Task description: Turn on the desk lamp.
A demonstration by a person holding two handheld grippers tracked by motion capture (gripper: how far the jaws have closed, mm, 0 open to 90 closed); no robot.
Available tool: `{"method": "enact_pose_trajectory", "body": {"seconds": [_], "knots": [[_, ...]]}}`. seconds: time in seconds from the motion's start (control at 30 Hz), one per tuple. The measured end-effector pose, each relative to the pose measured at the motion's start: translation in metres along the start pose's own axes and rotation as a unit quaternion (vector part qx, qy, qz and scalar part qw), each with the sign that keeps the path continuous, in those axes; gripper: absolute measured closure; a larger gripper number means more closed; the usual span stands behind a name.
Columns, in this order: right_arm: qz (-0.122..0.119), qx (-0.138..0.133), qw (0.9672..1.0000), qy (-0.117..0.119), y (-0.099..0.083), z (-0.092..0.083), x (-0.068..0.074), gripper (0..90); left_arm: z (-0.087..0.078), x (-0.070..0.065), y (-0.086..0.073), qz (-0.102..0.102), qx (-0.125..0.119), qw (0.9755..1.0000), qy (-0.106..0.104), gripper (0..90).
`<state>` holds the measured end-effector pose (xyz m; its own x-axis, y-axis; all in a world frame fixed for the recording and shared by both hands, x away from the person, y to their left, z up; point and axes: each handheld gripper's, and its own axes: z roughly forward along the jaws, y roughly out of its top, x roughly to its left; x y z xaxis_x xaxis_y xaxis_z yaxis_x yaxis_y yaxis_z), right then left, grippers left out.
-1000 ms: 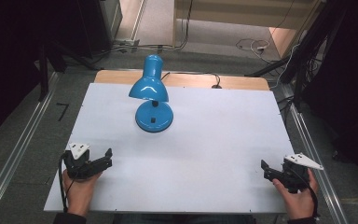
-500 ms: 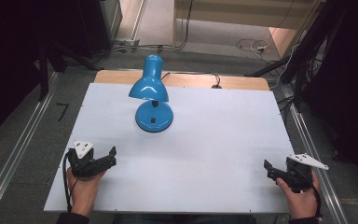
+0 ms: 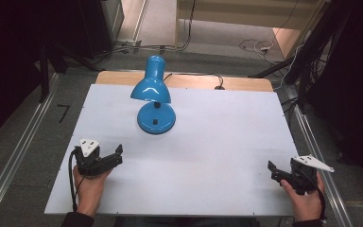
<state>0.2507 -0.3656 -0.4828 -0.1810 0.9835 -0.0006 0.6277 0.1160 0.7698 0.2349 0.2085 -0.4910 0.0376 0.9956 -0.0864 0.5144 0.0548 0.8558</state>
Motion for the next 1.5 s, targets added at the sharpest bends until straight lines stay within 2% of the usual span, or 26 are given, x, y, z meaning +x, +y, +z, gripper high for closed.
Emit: {"method": "enact_pose_trajectory", "body": {"seconds": [0.43, 0.87, 1.07, 1.4, 1.5], "knots": [[0.009, 0.002, 1.0000, 0.002, 0.000, 0.002, -0.003, 12.8, 0.011, -0.010, 0.007, 0.003, -0.004, 0.9999, -0.011, 9.0], [0.007, 0.000, 1.0000, 0.006, 0.000, 0.001, -0.005, 12.8, 0.026, -0.020, 0.016, 0.003, -0.001, 0.9998, -0.018, 9.0], [0.008, 0.003, 0.9999, 0.007, 0.000, 0.001, -0.003, 12.8, 0.031, -0.024, 0.021, 0.009, 0.003, 0.9996, -0.025, 9.1], [0.008, 0.000, 0.9999, 0.007, 0.000, 0.001, -0.004, 12.9, 0.040, -0.036, 0.029, 0.014, -0.002, 0.9992, -0.036, 9.3], [0.008, 0.000, 0.9999, 0.008, 0.001, 0.001, -0.004, 12.9, 0.042, -0.039, 0.031, 0.021, -0.006, 0.9991, -0.037, 10.2]]}}
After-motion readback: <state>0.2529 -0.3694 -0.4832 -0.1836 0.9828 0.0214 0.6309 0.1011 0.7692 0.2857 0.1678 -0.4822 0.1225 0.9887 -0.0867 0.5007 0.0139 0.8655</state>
